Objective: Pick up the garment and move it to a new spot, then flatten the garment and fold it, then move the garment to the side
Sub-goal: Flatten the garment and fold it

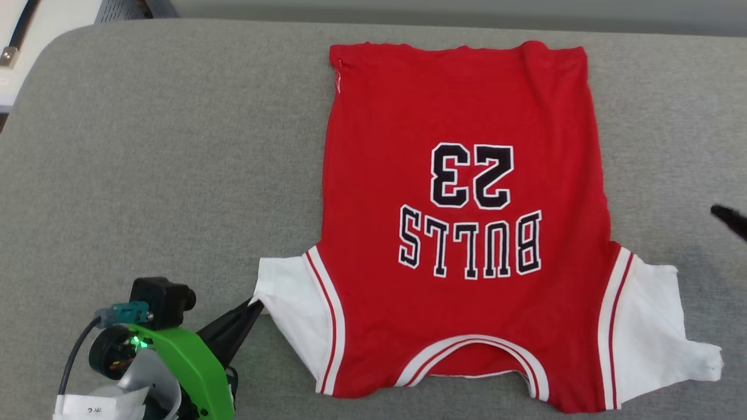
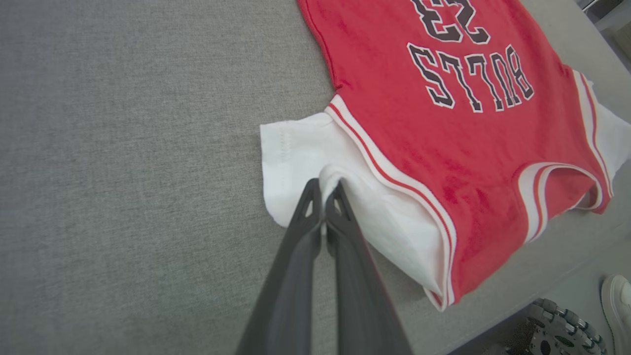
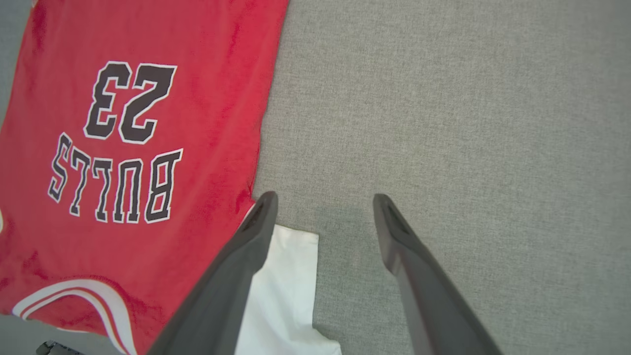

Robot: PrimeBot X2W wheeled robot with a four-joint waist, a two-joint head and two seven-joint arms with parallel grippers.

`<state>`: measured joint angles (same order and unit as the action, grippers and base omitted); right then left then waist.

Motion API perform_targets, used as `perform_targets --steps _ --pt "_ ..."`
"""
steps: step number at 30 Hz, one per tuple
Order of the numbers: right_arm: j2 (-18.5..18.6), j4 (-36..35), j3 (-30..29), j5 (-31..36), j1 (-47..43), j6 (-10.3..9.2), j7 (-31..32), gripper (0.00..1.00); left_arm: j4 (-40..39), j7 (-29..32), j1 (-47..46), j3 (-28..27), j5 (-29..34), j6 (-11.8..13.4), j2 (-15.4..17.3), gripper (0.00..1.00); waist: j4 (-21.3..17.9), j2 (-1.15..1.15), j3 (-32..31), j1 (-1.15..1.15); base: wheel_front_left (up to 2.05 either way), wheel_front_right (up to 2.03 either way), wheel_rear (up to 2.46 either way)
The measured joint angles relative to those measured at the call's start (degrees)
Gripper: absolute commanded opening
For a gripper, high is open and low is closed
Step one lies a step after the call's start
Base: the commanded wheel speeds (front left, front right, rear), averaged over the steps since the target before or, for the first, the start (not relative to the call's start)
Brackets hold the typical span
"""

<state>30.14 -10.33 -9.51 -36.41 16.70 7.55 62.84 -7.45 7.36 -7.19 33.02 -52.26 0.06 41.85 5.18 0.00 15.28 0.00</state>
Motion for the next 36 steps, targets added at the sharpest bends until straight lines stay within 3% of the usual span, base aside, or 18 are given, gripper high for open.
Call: perform_targets --steps 11,24,35,36 --pt "-2.86 12.09 1.08 10.43 31.44 -0.01 16.25 1.00 -8.26 4.04 -4.98 1.86 0.97 0.36 -0.41 0.00 6.34 0.00 11.40 0.01 0.00 0.00 0.00" --pt "-3.36 28.47 2.58 21.58 48.05 -0.01 14.61 1.00 -7.92 2.55 -7.81 3.96 3.46 -1.35 -4.13 0.00 14.73 0.00 20.34 0.02 0.00 0.00 0.00" --pt "0.23 32.19 6.69 21.65 49.77 0.00 13.02 1.00 -6.17 0.96 -8.91 4.12 3.46 -2.10 -5.56 0.00 18.60 0.00 23.99 0.00 0.00 0.00 0.00" --pt "0.53 32.23 7.01 21.39 49.74 0.00 13.03 0.55 -6.10 0.87 -8.95 4.12 3.46 -2.15 -5.57 0.00 18.64 0.00 24.05 0.00 0.00 0.00 0.00"
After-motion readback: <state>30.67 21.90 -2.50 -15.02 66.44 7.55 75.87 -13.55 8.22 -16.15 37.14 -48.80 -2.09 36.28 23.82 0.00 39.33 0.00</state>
